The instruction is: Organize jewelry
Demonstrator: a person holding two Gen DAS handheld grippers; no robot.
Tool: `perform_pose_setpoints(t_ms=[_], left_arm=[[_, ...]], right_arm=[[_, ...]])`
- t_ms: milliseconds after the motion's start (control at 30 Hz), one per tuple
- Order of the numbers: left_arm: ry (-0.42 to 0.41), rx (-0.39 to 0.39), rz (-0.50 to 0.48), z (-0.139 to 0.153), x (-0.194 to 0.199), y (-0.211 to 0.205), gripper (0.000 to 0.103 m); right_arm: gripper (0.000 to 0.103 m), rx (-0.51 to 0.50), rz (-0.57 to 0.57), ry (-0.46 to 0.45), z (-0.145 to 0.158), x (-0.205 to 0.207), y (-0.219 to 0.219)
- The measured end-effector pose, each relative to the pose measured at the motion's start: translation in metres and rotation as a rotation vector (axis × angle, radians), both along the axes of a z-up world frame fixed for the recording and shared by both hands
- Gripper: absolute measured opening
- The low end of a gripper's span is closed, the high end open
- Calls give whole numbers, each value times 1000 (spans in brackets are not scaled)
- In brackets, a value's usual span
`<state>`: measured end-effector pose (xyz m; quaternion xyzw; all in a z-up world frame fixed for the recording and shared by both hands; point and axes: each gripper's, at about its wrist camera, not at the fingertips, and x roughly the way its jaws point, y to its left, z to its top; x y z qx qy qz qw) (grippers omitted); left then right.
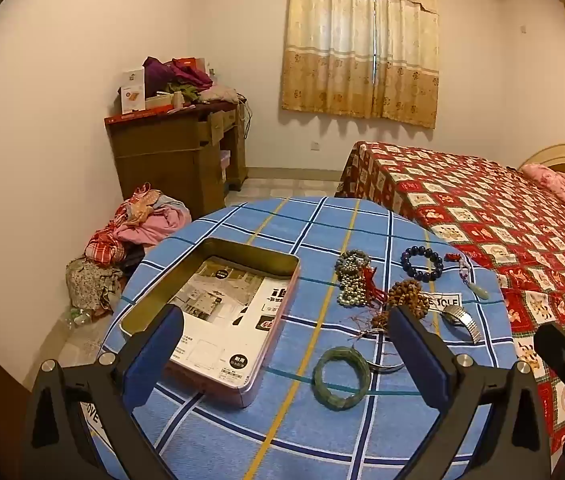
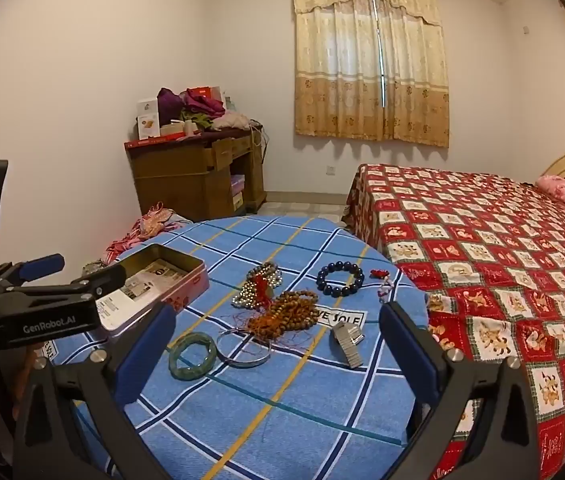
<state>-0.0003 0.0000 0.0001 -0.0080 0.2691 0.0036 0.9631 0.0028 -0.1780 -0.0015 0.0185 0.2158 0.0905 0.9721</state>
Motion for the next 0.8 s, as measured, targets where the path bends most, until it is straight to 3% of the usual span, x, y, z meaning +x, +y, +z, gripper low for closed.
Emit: perform_pose_setpoints(t_ms=[467,800], left_arm=[[11,-33,-11,-3,-1,2,102],[22,12,11,-9,2,0,102]], right_arm=[[103,-15,2,16,-5,-2,0],[103,6,0,38,-9,1,-4]])
